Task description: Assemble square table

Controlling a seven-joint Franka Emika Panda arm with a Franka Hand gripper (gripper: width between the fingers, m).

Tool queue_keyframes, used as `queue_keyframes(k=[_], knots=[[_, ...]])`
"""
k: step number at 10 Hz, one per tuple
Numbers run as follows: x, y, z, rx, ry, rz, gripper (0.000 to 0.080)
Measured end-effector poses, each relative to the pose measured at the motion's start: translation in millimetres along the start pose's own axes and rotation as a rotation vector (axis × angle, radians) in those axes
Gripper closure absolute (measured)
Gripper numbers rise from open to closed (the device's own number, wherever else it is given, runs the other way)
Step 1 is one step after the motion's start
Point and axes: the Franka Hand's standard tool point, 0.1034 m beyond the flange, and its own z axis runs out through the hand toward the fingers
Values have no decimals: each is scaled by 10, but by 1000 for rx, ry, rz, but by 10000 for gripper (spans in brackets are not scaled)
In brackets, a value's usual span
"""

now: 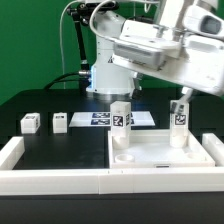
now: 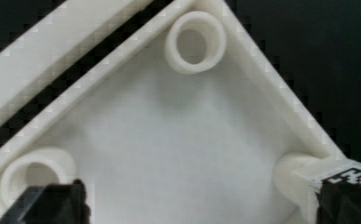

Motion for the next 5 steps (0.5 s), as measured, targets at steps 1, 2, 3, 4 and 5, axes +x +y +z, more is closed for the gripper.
queue_keyframes(k=[1, 2, 3, 4, 5], knots=[[-34, -56, 4, 4, -3, 114, 151], [-56, -116, 9, 8, -4, 184, 151], [-71, -156, 14, 12, -7, 282, 151], [-78, -159, 19, 12, -4, 323, 151], [-61, -148, 19, 12, 1, 399, 151]])
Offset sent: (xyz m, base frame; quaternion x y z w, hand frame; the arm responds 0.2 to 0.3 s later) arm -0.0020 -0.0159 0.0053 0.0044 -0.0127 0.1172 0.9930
